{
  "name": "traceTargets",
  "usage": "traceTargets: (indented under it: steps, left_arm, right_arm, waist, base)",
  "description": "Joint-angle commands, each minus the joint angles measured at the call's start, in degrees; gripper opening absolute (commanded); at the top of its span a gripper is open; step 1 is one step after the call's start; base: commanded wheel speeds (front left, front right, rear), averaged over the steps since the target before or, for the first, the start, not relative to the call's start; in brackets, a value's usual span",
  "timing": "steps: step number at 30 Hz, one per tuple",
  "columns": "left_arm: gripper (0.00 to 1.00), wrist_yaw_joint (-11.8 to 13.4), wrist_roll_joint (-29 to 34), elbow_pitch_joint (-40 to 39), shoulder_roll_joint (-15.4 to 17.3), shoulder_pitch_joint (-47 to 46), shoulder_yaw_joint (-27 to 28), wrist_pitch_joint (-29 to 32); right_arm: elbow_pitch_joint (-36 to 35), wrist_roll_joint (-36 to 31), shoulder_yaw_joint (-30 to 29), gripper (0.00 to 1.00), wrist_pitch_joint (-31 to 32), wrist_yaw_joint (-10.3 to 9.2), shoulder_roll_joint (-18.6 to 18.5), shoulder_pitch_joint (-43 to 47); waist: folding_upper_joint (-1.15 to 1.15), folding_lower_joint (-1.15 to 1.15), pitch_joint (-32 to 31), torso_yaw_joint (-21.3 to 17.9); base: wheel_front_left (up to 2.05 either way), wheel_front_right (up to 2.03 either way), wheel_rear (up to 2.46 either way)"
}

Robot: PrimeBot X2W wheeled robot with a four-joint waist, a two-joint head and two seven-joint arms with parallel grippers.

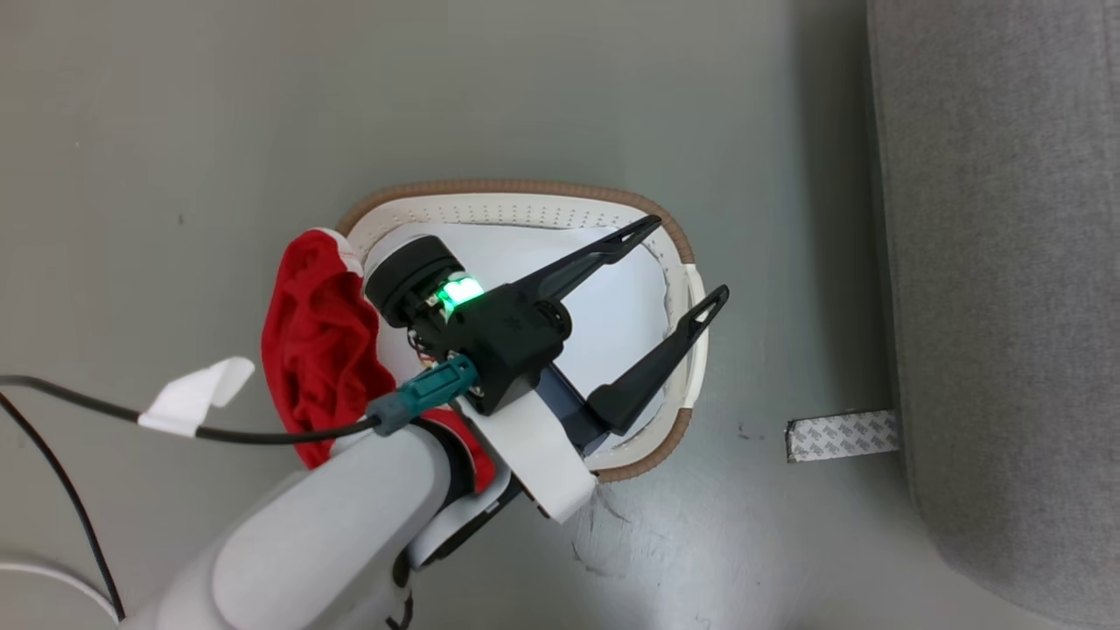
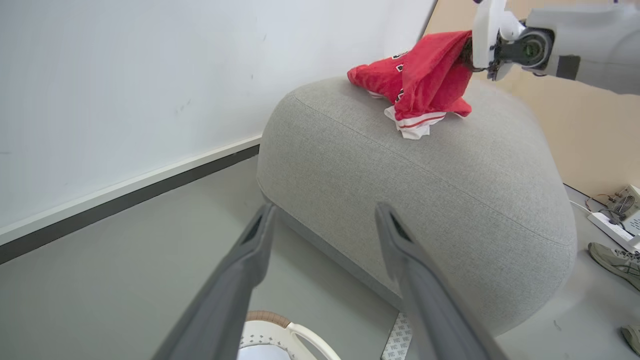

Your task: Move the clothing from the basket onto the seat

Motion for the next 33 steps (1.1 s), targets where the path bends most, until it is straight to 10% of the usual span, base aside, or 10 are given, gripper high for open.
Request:
traceTargets:
  steps: [1, 5, 7, 18, 33]
  left_arm:
    - [1.00, 0.27, -0.50, 0.32, 0.03, 0.19, 0.18, -0.25]
    - [1.00, 0.56, -0.93, 0.57, 0.28, 0.71, 0.25, -0.49]
    - [1.00, 0.60, -1.09, 0.74, 0.41, 0.98, 0.19, -0.42]
    - [1.00, 1.64, -3.58, 3.67, 0.12, 5.38, 0.41, -3.33]
    - [1.00, 8.09, -9.52, 5.08, 2.65, 13.65, 7.58, -8.87]
  right_arm:
    - [0.98, -0.02, 1.48, 0.18, 1.18, 0.02, -0.55, 1.04]
    - [2.15, 2.12, 4.95, 0.49, 3.42, 0.02, -0.17, 2.54]
    - [1.90, 2.84, 6.35, 1.00, 3.97, 0.02, -0.63, 2.96]
    - [-4.58, 10.29, 17.27, 1.00, 15.49, -0.01, -4.38, 10.85]
    - [-29.97, 14.93, 12.62, 1.00, 6.36, -0.03, -5.66, 24.21]
  waist:
    - [0.00, -0.01, -0.66, -0.30]
    - [0.00, -0.01, -2.09, -0.98]
    - [0.00, -0.01, -3.04, -1.36]
    - [0.00, -0.01, -14.93, -3.17]
    - [0.00, -0.01, -30.47, 1.51]
  base:
    - [0.00, 0.00, 0.00]
    - [0.00, 0.00, 0.00]
    - [0.00, 0.00, 0.00]
    - [0.00, 0.00, 0.00]
    - [0.00, 0.00, 0.00]
